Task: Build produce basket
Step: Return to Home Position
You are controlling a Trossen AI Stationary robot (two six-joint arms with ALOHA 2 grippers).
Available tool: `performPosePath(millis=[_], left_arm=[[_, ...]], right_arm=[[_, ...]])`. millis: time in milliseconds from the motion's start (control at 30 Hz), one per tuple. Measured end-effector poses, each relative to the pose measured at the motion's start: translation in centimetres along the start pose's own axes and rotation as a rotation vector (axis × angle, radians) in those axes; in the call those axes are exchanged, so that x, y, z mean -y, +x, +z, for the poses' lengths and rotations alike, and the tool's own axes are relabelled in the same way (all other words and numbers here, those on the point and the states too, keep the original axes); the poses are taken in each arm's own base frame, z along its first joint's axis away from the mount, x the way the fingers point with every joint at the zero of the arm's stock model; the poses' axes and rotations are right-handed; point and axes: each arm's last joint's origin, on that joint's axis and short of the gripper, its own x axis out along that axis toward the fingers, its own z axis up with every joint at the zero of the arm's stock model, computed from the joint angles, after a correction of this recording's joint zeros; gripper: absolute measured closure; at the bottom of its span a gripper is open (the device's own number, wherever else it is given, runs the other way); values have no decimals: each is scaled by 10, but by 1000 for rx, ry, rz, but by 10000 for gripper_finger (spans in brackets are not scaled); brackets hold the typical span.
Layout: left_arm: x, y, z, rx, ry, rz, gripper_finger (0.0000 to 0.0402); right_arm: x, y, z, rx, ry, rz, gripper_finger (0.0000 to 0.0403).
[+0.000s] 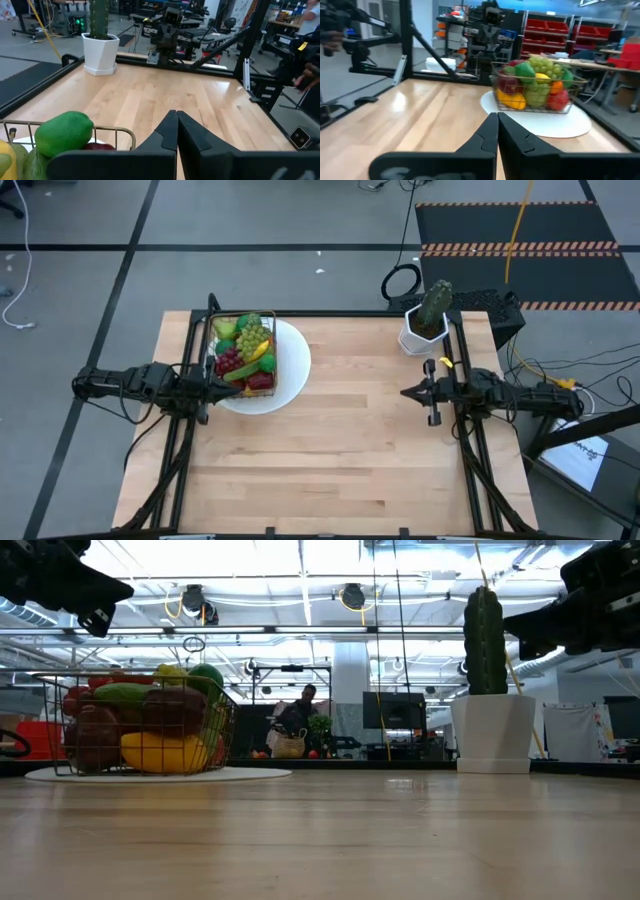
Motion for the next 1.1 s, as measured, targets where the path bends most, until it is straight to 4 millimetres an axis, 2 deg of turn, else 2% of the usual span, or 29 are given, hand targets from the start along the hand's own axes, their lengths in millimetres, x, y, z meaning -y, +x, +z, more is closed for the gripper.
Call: performPosePath(millis=[200, 533, 767, 900, 1000, 1100], left_arm=[[0, 0, 0, 0, 1, 3, 401], [0, 0, 0, 1, 12, 5, 401], [-1, -5, 1, 25, 58, -1, 401], [-2, -6, -10, 28, 59, -3, 401], [-3, -1, -21, -8, 63, -11, 401], [-2, 6, -27, 37, 73, -27, 401]], right_arm=[[-7, 0, 0, -11, 2, 6, 403], [-6, 0, 0, -6, -63, -25, 403], [-5, 0, 9, 85, -52, -46, 403], [-5, 0, 10, 88, -52, -46, 403], [-5, 0, 9, 86, -52, -45, 403], [-5, 0, 10, 88, -52, -44, 403]])
